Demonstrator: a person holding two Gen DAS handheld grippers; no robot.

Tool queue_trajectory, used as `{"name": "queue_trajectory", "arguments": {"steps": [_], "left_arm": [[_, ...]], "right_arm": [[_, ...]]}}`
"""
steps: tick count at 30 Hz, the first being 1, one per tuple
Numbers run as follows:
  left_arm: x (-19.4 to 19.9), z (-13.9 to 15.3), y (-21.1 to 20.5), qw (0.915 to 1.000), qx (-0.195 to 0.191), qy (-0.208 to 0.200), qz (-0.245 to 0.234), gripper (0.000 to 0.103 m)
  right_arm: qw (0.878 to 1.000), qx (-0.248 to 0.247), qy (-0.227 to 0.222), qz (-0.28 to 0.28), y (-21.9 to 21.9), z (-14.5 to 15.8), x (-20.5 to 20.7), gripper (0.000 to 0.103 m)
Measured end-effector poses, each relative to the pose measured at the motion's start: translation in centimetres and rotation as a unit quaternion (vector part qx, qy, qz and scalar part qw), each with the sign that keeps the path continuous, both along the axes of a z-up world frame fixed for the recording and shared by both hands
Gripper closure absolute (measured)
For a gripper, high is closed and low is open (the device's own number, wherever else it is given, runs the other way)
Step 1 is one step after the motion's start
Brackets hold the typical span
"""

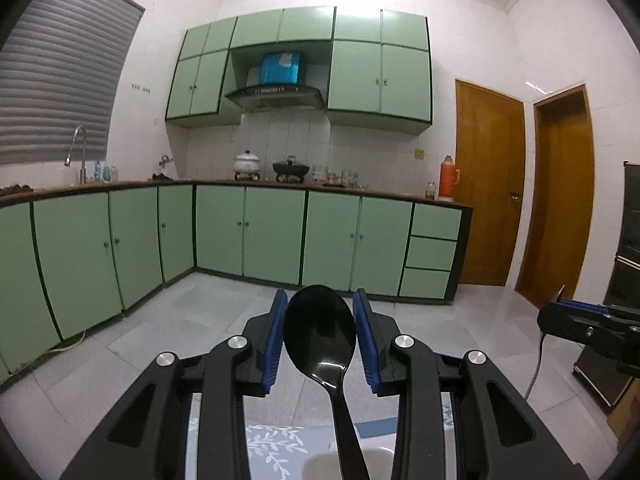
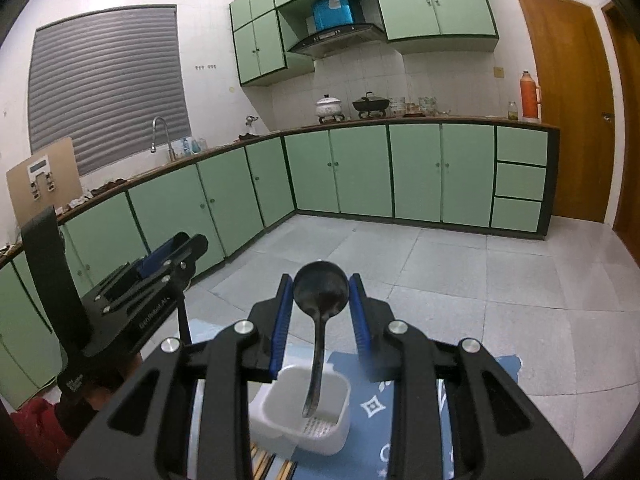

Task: Organize utensils
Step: 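Lower both spoons into the holder and open both tools, then move both tools to the chopsticks and grasp the black chopstick with the right tool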

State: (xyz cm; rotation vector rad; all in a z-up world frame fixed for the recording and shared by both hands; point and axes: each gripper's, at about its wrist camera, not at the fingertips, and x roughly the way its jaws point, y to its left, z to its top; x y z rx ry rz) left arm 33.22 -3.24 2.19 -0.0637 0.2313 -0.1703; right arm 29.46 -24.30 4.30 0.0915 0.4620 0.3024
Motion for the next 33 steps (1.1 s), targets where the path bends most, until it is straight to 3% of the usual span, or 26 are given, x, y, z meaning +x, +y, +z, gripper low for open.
{"name": "queue_trajectory", "arguments": {"steps": [11,17,22,27,33], "left_arm": [[1.0,-4.9,0.0,0.9989,0.006,0.045,-0.008,0.069],[-0.6,-5.2,0.9,0.9984,-0.001,0.055,-0.010,0.053],[-3.7,-4.3,1.8,0.9982,0.006,0.060,-0.005,0.048],[-8.2,-4.7,2.6,0.9953,0.021,0.095,-0.004,0.042],[-14.6,-8.0,3.4,0.9848,0.048,0.167,-0.010,0.042]], "right_arm": [[0.998,-0.015,0.066,0.008,2.0,-6.7,2.1,0.075],[0.998,-0.017,0.063,0.005,2.3,-7.1,0.2,0.067],[0.999,-0.015,0.049,-0.006,1.7,-6.5,-3.1,0.053],[0.998,-0.010,0.059,-0.021,0.8,-7.4,-7.9,0.043],[0.993,-0.014,0.111,-0.035,0.5,-10.9,-14.7,0.042]]}}
